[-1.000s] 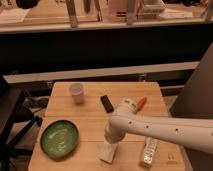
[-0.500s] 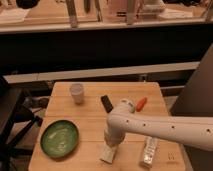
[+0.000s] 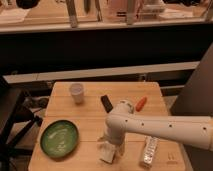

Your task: Place the white sponge in the ceramic bowl

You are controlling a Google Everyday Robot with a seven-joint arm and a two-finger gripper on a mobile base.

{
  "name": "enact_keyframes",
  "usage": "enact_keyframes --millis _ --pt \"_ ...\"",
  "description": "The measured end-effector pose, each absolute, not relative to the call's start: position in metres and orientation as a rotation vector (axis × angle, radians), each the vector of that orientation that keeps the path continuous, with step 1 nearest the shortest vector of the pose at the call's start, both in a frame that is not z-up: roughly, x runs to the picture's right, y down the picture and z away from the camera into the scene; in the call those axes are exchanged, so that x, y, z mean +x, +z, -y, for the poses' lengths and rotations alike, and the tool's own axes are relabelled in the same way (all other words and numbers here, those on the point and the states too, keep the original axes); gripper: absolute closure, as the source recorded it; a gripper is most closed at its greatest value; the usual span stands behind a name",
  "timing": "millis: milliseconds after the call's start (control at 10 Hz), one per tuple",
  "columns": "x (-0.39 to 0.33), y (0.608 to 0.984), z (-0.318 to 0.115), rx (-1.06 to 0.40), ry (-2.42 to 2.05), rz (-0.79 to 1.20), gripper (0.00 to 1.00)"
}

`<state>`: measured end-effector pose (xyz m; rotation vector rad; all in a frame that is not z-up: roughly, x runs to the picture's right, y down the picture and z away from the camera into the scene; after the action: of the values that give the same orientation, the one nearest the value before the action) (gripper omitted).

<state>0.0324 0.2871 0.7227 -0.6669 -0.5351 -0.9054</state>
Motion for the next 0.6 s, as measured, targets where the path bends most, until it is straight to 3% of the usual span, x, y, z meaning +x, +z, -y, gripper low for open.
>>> enact_keyframes --millis 600 --pt "0.029 0.747 -0.307 -0.719 -0.900 0.603 0.20"
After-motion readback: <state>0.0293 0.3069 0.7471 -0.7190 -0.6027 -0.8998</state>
